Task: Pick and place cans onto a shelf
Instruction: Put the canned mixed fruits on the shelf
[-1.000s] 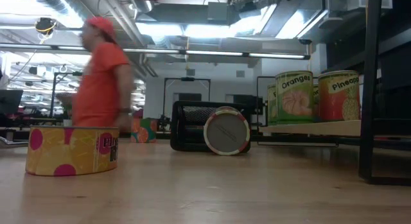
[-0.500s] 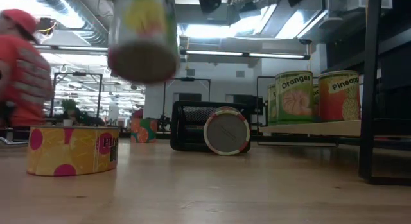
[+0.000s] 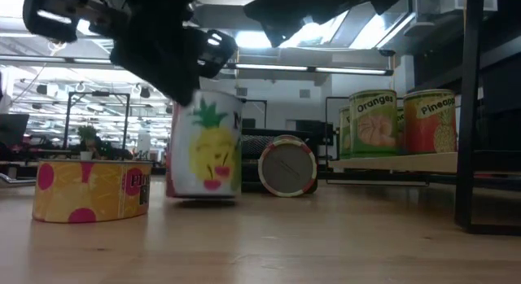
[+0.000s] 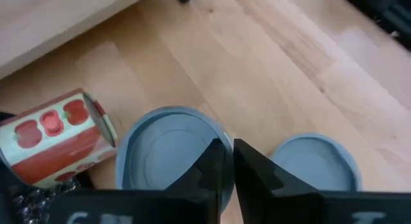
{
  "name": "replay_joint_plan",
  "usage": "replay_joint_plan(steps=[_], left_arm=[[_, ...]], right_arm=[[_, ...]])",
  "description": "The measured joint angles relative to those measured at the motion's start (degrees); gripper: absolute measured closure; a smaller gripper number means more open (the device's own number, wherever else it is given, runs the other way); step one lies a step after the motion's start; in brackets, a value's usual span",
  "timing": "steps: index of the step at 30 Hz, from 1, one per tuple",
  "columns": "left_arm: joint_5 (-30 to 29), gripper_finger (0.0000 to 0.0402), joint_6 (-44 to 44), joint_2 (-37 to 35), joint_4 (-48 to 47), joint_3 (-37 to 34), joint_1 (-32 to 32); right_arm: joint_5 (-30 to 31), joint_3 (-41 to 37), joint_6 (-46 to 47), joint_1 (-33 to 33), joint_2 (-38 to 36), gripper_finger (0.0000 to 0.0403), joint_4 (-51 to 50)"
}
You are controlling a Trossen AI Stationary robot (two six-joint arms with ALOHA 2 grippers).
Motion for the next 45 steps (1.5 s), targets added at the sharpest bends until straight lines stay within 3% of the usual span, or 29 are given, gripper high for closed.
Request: replay_joint_plan(steps=[14,25,29,33,45], left_arm=[[-1.33,0.0320,-0.46,0.60,0.34,0.00,0.00],[-2.66,0.0316,-1.66,-1.73,0.99,0.09,-0.15],[-3.24,0.0315,-1.67,-5.53,-0.03,0.28,-1.26],[-8.16,0.0315,-1.94,-11.39,-2.48,0.24,-3.21],[-19.59,0.0315,-12.39,-27.94,-12.51,0.25,-11.00]], right_arm=[[0.01,0.00,0.04,0.00,-0.02,0.0272,-0.31],[0.02,0.00,0.02,0.08,-0.04,0.0272,-0.31],[0.04,0.52,-0.07,0.28,-0.09,0.0272,-0.54],[0.73,4.81,-0.66,0.71,-0.13,0.0272,-5.17],[5.23,18.26,-14.68,3.54,4.19,0.0272,-19.46]])
